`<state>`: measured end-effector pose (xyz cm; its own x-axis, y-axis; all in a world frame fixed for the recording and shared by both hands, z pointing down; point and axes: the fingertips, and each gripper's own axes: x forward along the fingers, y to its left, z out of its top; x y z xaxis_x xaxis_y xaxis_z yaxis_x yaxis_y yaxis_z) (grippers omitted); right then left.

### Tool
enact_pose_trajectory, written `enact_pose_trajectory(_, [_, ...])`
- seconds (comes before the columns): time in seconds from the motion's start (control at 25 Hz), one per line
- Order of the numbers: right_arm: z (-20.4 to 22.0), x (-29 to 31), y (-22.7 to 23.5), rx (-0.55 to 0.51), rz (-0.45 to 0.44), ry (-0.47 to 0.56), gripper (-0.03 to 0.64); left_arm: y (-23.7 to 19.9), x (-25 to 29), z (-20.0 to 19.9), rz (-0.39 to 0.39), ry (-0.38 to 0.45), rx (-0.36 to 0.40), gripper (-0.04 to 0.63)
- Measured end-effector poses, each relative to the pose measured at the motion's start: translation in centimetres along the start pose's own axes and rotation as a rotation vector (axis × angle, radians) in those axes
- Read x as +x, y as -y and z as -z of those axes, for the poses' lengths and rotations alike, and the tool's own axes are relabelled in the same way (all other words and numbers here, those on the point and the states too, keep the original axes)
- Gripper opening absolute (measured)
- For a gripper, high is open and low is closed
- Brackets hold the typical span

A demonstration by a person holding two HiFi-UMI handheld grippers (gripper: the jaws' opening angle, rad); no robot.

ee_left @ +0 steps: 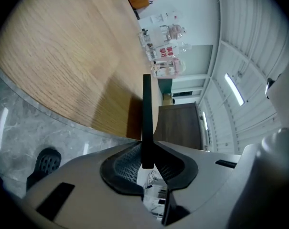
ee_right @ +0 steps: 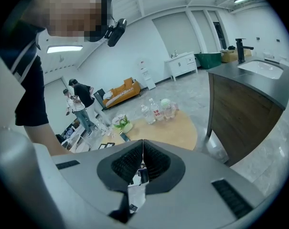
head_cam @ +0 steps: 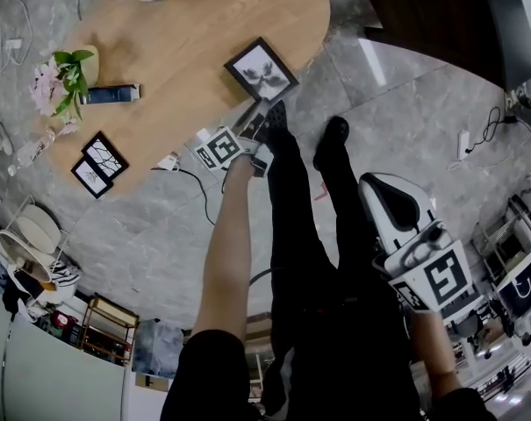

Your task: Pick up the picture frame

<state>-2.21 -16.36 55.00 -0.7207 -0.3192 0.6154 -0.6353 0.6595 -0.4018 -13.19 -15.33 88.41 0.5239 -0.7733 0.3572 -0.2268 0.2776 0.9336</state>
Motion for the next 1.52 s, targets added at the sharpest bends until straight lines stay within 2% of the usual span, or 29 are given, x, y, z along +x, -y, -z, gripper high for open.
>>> enact_pose_trajectory(0.24, [-2.5,-1.4,-0.2,-0.023,0.011,0.044,0.012,2.3,-0.9,-1.5,0.001,0.051,-0.006,0.077])
enact_pose_trajectory(0.52, [-5.1,-3.7,-0.9,-0.054,0.03,0.107,0.012,7.1,-2.1,-3.8,0.062,0.106,-0.017,0.075])
enact_pose_trajectory(0.8, [-7.9,-6.0,-2.5,-0.083,0.032,0.171,0.012,14.9,-3.8,-4.4,0.2,0.16,-0.152,0.077])
enact_pose_trajectory(1.08, [-10.3,-9.0,-3.5,-0.114,0.049,0.25,0.012,23.7,-6.6,-5.8,0.321,0.211,-0.11,0.075])
enact_pose_trajectory(1.28, [-11.7,-11.2,-3.8,-0.148,0.065,0.304,0.012,30.3,-8.7,-7.9,0.385,0.262,-0.048,0.075])
enact_pose_trajectory(1.52, [-13.6,-12.9,-4.4,-0.17,0.078,0.372,0.012,37.7,-10.5,-10.7,0.43,0.281,-0.027,0.077])
